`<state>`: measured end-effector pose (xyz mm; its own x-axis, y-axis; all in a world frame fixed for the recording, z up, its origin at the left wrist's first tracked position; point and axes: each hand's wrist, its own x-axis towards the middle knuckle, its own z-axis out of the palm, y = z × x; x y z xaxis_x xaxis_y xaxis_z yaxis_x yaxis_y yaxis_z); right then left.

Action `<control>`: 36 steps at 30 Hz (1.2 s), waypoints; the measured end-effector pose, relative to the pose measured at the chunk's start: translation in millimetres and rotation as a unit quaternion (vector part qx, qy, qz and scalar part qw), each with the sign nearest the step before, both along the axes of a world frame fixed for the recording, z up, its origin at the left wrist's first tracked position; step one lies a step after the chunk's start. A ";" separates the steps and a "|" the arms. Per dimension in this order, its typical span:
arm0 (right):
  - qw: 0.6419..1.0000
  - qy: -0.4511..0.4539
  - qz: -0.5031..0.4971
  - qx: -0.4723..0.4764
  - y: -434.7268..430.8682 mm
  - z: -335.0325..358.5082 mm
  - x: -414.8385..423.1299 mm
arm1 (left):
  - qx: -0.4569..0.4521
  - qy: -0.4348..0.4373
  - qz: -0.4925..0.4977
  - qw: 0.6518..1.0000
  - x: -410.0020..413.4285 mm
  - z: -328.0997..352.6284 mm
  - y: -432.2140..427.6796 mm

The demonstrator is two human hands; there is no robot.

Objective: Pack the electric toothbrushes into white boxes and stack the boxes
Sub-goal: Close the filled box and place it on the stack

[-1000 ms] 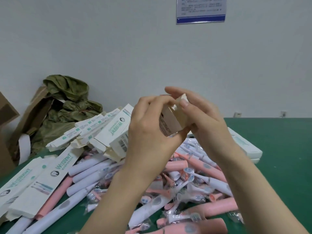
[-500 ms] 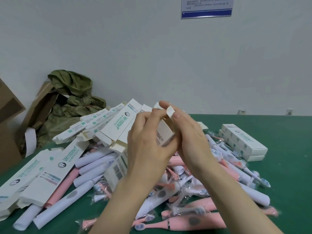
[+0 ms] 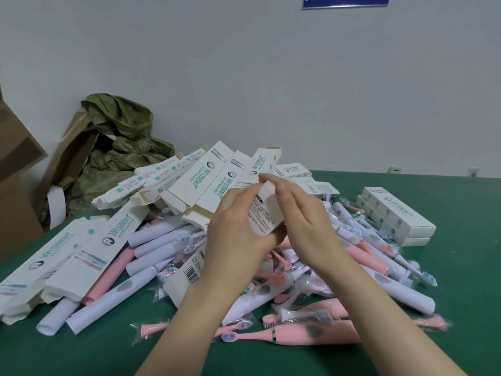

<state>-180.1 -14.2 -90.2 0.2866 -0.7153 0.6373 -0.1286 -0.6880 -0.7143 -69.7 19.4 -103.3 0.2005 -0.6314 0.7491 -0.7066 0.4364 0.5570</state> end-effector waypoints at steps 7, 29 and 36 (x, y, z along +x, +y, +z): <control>1.000 0.001 0.030 0.003 2.3 -2.5 6.6 | 0.005 0.013 0.001 1.000 -0.3 8.0 4.2; 0.894 -0.257 0.098 0.353 -24.5 -6.1 -33.3 | -0.067 0.448 -0.114 0.884 66.7 -1.1 -18.3; 0.969 -0.118 0.089 0.200 -20.5 -9.8 -19.9 | -0.165 -0.167 0.013 0.972 35.9 -10.5 -14.3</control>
<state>-200.0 -34.7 -100.0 0.3079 -0.8713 0.3823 0.1664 -0.3463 -0.9232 -33.8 5.1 -113.7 -0.0766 -0.3429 0.9362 -0.8371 0.5323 0.1264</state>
